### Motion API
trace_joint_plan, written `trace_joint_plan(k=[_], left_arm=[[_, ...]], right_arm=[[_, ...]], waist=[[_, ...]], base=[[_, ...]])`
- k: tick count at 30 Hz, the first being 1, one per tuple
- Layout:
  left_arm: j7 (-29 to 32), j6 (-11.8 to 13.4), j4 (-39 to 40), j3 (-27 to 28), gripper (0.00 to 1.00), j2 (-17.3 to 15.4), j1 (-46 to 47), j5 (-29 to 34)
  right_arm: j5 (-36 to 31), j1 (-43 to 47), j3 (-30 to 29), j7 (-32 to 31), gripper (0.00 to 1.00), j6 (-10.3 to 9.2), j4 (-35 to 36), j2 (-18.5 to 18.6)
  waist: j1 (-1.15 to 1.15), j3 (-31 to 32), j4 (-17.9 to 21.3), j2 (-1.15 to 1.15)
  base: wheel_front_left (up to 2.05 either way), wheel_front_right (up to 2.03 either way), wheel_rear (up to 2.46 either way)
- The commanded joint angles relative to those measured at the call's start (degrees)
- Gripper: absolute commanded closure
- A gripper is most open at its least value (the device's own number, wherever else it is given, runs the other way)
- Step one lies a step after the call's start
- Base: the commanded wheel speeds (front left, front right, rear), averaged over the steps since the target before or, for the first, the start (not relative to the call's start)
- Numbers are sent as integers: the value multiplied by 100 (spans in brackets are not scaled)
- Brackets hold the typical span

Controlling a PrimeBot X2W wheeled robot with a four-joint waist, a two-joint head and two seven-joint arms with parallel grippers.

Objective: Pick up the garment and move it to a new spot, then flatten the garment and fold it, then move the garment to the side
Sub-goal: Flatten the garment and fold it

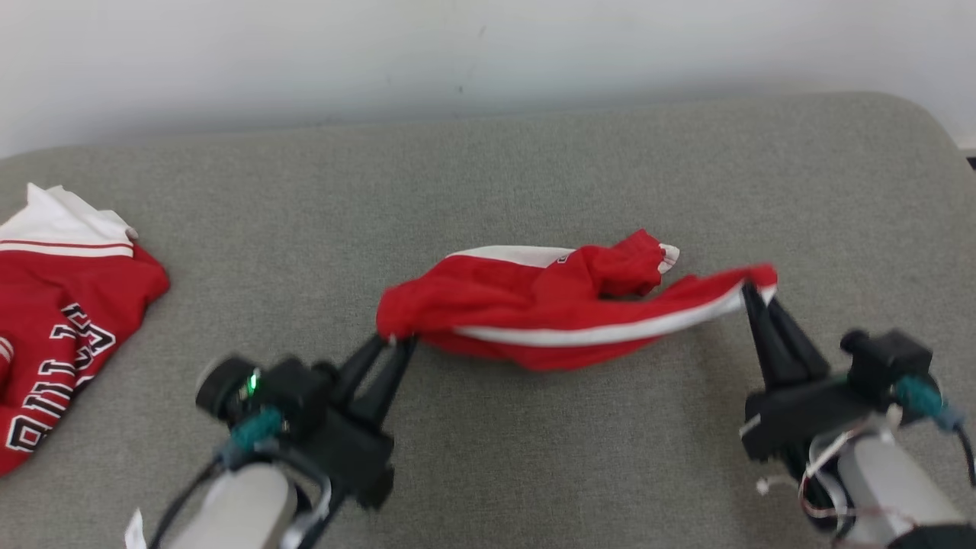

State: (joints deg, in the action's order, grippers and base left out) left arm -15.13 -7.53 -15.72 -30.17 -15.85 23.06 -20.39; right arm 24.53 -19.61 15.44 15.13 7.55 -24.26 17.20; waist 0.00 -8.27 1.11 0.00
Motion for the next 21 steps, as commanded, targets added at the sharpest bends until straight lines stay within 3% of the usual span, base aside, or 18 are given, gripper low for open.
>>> trace_joint_plan(k=[1, 10, 14, 21], left_arm=[[-3, 14, 3, -41, 100, -69, 224, -43], [607, 15, -335, -631, 100, -392, 3370, -746], [896, 14, -775, -665, 100, -305, 4899, -1266], [1196, 15, -1661, -856, 100, -195, 7246, -1605]], right_arm=[[53, -159, 37, 2, 100, -13, 33, 47], [801, -2712, 192, -319, 100, -13, -250, 443], [1186, -4153, 153, -672, 100, -13, -455, 573], [1351, -6515, 215, -1049, 100, -13, -1086, 619]], waist=[[0, -162, 67, 0], [0, -1505, 201, 0], [0, -2172, 228, 0], [0, -2901, 327, 0]], base=[[0, 0, 0], [0, 0, 0], [0, 0, 0], [0, 0, 0]])
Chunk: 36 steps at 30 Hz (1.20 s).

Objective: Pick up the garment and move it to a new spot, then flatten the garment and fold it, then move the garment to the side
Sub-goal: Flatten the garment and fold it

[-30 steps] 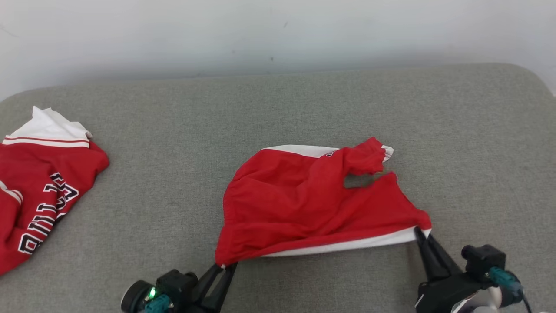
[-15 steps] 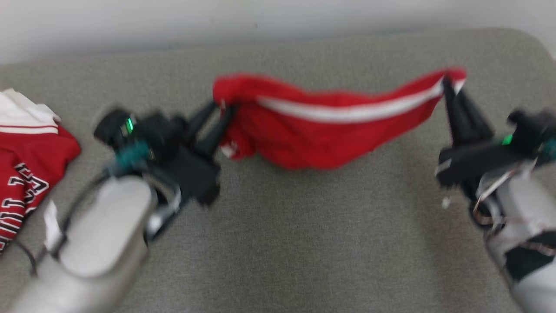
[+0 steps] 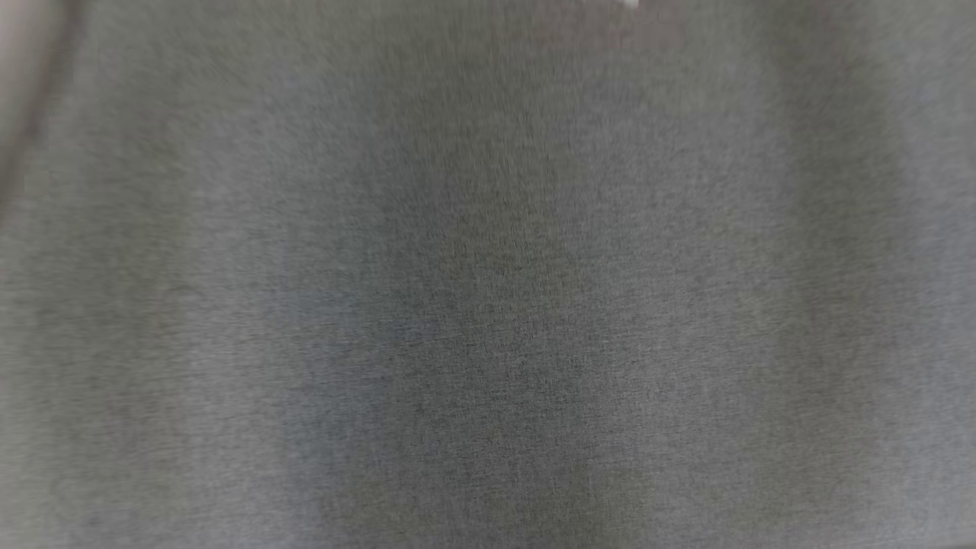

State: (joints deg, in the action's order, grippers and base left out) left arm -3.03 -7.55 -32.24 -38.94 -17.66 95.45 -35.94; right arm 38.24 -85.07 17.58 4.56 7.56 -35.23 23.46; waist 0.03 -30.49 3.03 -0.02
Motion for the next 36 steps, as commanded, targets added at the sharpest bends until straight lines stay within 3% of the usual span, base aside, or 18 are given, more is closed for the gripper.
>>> trace_joint_plan(k=[1, 4, 8, 17, 27, 31, 36], left_arm=[[11, 18, -146, 14, 100, -7, 278, -92], [46, 18, -756, 20, 100, 121, 1216, -167], [-7, 18, -1270, -47, 100, 218, 1904, -203], [-270, 18, -1884, -388, 100, 358, 2174, -540], [-775, 18, -1731, -854, 100, 130, 1135, -878], [-1061, 27, -1500, -852, 100, -18, 175, -1013], [-1205, 331, -776, -798, 100, -146, -1324, -1041]], right_arm=[[-24, -245, -5, -17, 100, -14, -133, -29], [-107, -1246, -21, 12, 100, -15, -728, -101], [-224, -1937, 58, 119, 100, -15, -1274, -194], [-176, -2352, 365, 416, 100, -15, -1913, -339], [322, -1514, 889, 776, 100, -15, -1766, -163], [615, -627, 1212, 935, 100, -15, -1395, -67], [897, 775, 1487, 1036, 100, -15, -722, 235]], waist=[[-3, -728, 160, 2], [-3, -865, 240, 2], [-3, -982, 315, 2], [-3, -1189, 345, 2], [-3, -1128, 276, 2], [-3, -849, 282, 2], [-3, -274, 247, 2]], base=[[0, 0, 0], [0, 0, 0], [0, 0, 0], [0, 0, 0], [0, 0, 0], [0, 0, 0], [0, 0, 0]])
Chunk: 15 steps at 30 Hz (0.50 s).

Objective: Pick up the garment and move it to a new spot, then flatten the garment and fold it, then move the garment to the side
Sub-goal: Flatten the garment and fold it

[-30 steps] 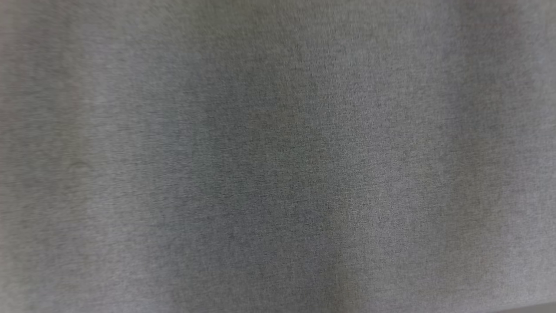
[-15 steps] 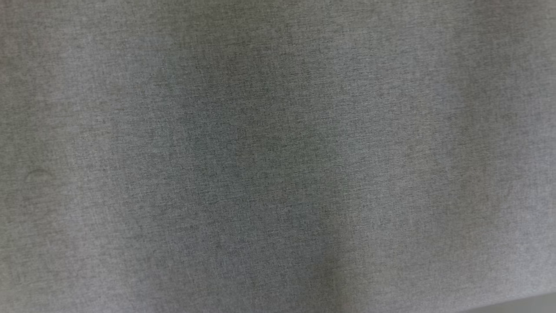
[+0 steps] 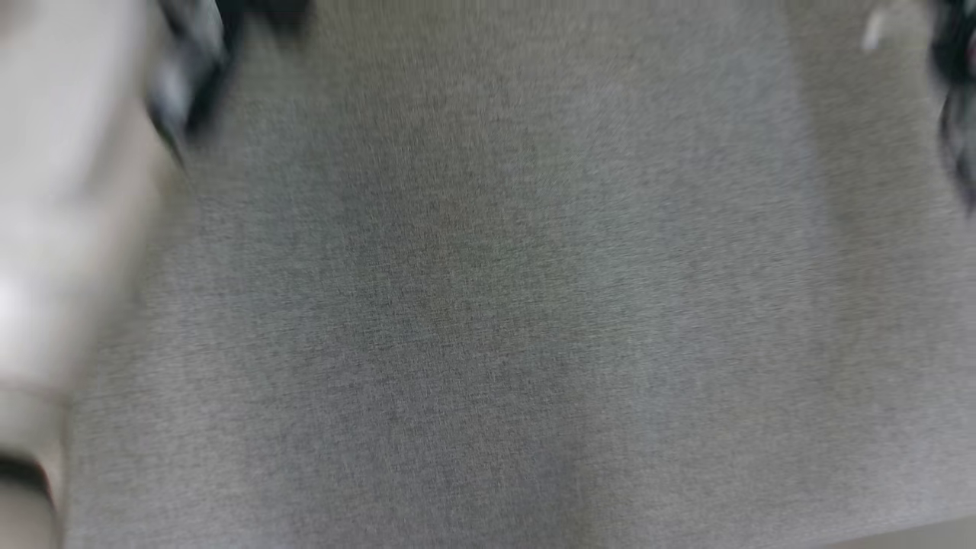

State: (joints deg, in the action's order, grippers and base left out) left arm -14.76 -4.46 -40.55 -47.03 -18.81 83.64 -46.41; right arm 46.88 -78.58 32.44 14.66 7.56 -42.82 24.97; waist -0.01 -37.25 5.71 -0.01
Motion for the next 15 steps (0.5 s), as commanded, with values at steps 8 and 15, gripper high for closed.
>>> trace_joint_plan(k=[8, 15], left_arm=[[-41, 842, 2049, 77, 100, -368, -3115, 247], [-44, 1286, 3174, 165, 100, -543, -5142, 194]], right_arm=[[292, 2722, -128, 60, 100, -14, 1227, 519], [262, 5046, -732, 60, 100, -15, 2050, 521]], waist=[[1, 1336, -79, 1], [1, 1929, -155, 1]], base=[[0, 0, 0], [0, 0, 0]])
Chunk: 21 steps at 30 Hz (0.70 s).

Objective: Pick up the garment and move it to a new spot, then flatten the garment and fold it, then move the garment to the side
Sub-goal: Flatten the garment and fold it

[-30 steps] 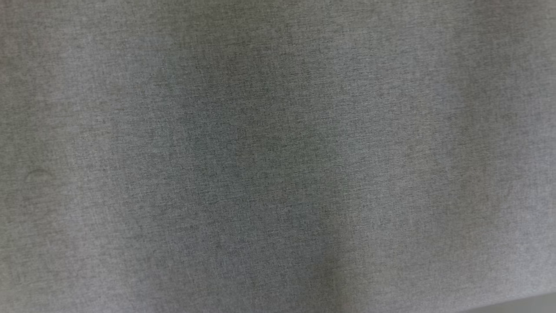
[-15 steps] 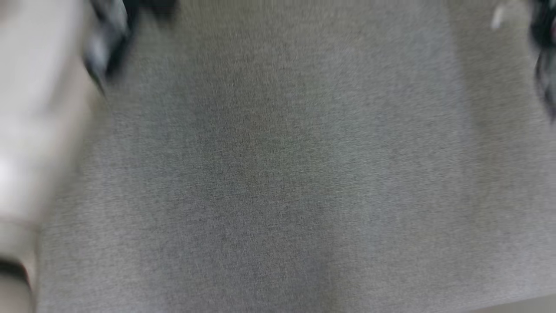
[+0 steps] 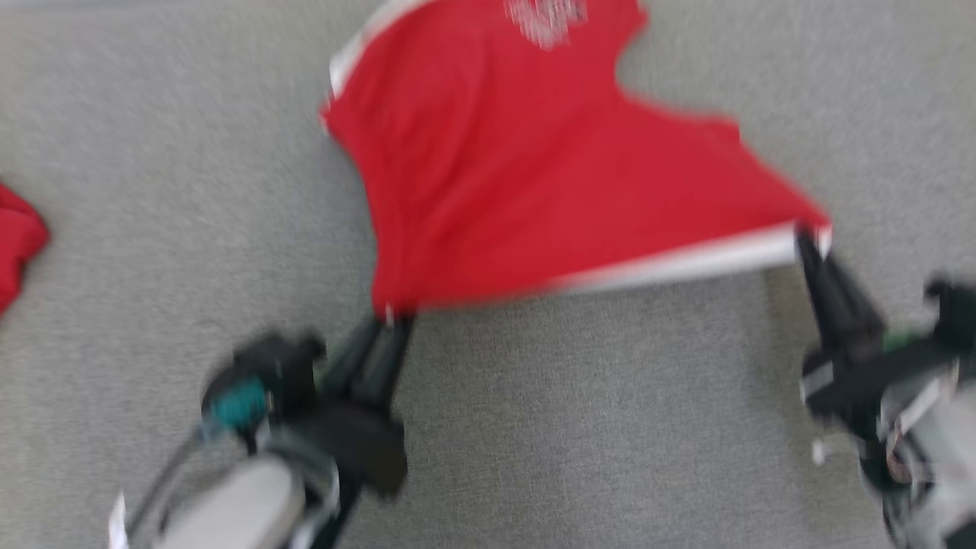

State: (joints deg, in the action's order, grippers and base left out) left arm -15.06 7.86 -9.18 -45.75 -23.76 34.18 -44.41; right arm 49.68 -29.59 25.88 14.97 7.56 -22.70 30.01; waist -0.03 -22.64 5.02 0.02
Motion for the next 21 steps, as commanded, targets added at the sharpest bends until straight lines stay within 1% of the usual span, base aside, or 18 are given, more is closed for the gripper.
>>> trace_joint_plan(k=[1, 4, 7, 11, 14, 15, 18, 21], left_arm=[[-14, 85, 121, 69, 100, -55, -411, -3], [-15, 142, 266, 124, 100, -82, -1017, 33], [-15, 176, 346, 243, 100, -93, -1545, 10], [-16, 148, 407, 410, 100, -54, -2105, 66], [-16, 97, 435, 483, 100, -26, -2390, 135], [-16, 97, 435, 483, 100, -26, -2390, 135], [-16, 8, 383, 493, 100, 25, -2548, 198], [-16, -49, 322, 551, 100, 107, -2607, 248]], right_arm=[[-30, 436, -170, 29, 100, -15, 134, -6], [-143, 1270, -459, 29, 100, -16, 371, -49], [-220, 1962, -731, -70, 100, -19, 629, -190], [-420, 2785, -1078, -266, 100, -20, 1007, -421], [-577, 3308, -1358, -462, 100, -19, 1324, -665], [-577, 3308, -1358, -462, 100, -19, 1324, -665], [-746, 3685, -1657, -652, 100, -20, 1616, -935], [-907, 3866, -1919, -845, 100, -20, 1870, -1150]], waist=[[3, 564, -104, -2], [3, 799, -143, -2], [3, 964, -139, -2], [3, 1120, -165, -2], [3, 1187, -214, -2], [3, 1187, -214, -2], [3, 1210, -272, -2], [3, 1208, -305, -2]], base=[[0, 0, 0], [0, 0, 0], [0, 0, 0], [0, 0, 0], [0, 0, 0], [0, 0, 0], [0, 0, 0], [0, 0, 0]])
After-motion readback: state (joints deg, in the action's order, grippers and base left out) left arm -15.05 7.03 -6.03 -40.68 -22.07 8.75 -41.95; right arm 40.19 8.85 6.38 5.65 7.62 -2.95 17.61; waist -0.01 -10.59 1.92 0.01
